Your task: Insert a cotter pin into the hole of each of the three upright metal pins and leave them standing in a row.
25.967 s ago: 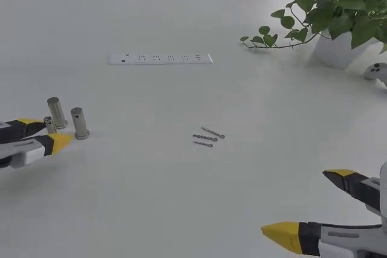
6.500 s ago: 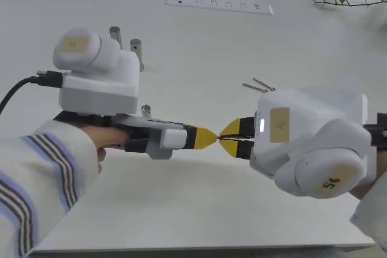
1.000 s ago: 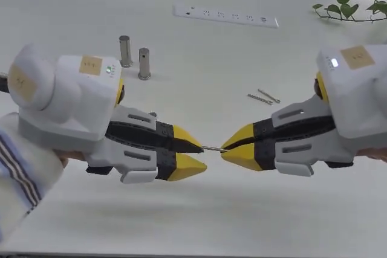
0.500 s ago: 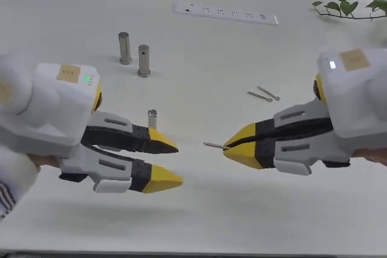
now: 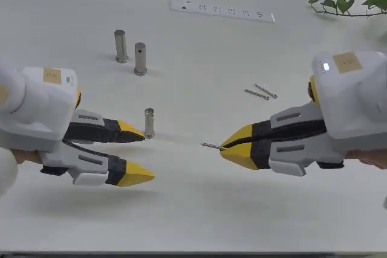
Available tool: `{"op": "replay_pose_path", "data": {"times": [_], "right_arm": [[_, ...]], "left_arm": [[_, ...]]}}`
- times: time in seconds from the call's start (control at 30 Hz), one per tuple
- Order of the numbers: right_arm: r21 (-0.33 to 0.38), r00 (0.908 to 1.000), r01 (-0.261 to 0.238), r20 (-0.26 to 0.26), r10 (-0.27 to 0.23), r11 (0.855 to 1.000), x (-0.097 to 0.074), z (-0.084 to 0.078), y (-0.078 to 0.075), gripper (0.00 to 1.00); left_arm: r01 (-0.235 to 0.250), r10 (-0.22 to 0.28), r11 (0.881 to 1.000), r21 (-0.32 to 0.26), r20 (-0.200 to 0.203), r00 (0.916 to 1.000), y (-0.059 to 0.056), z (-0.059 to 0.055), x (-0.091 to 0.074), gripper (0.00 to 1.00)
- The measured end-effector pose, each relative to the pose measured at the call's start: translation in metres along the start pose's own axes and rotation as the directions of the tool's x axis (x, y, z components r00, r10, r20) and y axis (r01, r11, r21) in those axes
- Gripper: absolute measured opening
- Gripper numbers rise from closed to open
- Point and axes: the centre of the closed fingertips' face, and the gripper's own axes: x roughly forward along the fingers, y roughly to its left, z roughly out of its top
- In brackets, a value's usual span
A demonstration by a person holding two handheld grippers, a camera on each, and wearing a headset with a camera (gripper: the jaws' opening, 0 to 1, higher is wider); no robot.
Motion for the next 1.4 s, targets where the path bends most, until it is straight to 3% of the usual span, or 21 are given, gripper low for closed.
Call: {"op": "replay_pose_path", "data": {"times": [0.17,0.27,0.7,0.77,0.83,1.13,1.27,1.4], "right_arm": [[0.006,1.0,-0.003,-0.004,0.003,1.0,0.001,-0.002,0.001,0.02],[0.009,1.0,0.001,-0.004,-0.001,1.0,0.001,-0.003,0.0,0.02],[0.033,0.9994,0.034,-0.012,-0.033,0.999,0.003,-0.005,-0.005,0.02],[0.038,0.9991,0.043,-0.007,-0.043,0.998,0.005,-0.005,-0.006,0.02],[0.035,0.9984,0.056,-0.004,-0.056,0.998,0.006,-0.004,-0.007,0.02],[0.044,0.9966,0.082,0.003,-0.082,0.996,0.014,-0.002,-0.013,0.03],[0.051,0.9948,0.101,0.005,-0.101,0.994,0.019,-0.001,-0.019,0.03],[0.059,0.9936,0.112,0.006,-0.113,0.992,0.025,0.0,-0.022,0.03]], "left_arm": [[-0.054,0.054,0.998,0.014,-0.02,0.9983,0.017,-0.003,0.002,0.42],[-0.139,0.14,0.989,0.051,-0.019,0.99,0.036,-0.002,0.003,0.44],[-0.141,0.141,0.986,0.089,0.004,0.9899,0.046,0.005,0.018,0.34],[-0.145,0.145,0.988,0.043,0.015,0.9893,0.048,0.007,0.02,0.34],[-0.152,0.151,0.987,0.054,0.022,0.9883,0.05,0.008,0.02,0.31],[-0.158,0.158,0.985,0.066,0.005,0.9874,0.051,0.004,0.023,0.21],[-0.167,0.168,0.983,0.074,-0.001,0.9859,0.052,0.003,0.024,0.12],[-0.175,0.176,0.981,0.088,0.001,0.9844,0.052,0.005,0.025,0.11]]}}
